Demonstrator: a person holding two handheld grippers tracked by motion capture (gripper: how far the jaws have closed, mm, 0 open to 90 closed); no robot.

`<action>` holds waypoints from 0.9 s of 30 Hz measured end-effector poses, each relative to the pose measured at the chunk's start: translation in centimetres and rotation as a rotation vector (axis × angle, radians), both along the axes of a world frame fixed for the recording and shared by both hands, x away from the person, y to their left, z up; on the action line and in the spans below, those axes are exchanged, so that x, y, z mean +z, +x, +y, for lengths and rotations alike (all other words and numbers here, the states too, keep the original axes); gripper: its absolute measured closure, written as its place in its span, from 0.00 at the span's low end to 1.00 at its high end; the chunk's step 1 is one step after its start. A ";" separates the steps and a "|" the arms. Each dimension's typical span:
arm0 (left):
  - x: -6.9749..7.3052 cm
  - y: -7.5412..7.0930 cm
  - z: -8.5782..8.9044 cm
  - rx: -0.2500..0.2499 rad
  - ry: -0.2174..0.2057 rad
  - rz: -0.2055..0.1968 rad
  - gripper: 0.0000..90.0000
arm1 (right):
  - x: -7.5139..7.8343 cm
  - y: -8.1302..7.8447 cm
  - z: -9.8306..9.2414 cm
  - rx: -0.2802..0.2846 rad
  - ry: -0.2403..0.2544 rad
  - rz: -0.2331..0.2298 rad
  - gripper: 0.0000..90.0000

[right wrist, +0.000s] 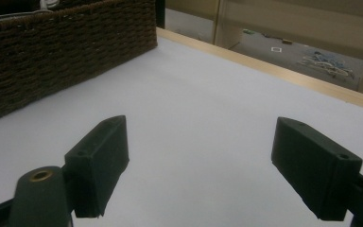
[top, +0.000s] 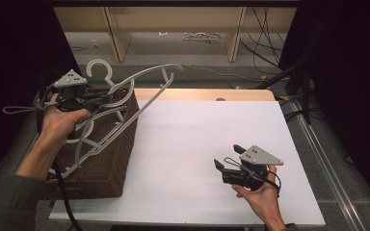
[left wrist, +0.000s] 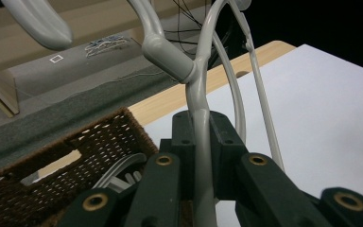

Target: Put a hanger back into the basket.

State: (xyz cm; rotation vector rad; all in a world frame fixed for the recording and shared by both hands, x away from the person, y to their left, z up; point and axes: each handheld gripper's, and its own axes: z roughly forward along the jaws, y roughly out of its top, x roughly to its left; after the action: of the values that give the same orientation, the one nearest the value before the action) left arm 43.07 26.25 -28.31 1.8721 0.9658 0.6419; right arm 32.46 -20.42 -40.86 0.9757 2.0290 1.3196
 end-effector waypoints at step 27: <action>-3.0 0.8 7.4 0.105 0.012 -0.017 0.91 | -0.7 -0.3 -0.4 -0.001 -0.005 0.044 0.24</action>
State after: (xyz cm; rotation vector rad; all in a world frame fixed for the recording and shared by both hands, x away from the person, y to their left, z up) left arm 43.83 33.66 -31.36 1.8330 1.0566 0.7256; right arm 32.20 -20.77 -41.54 1.0118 2.0634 1.3021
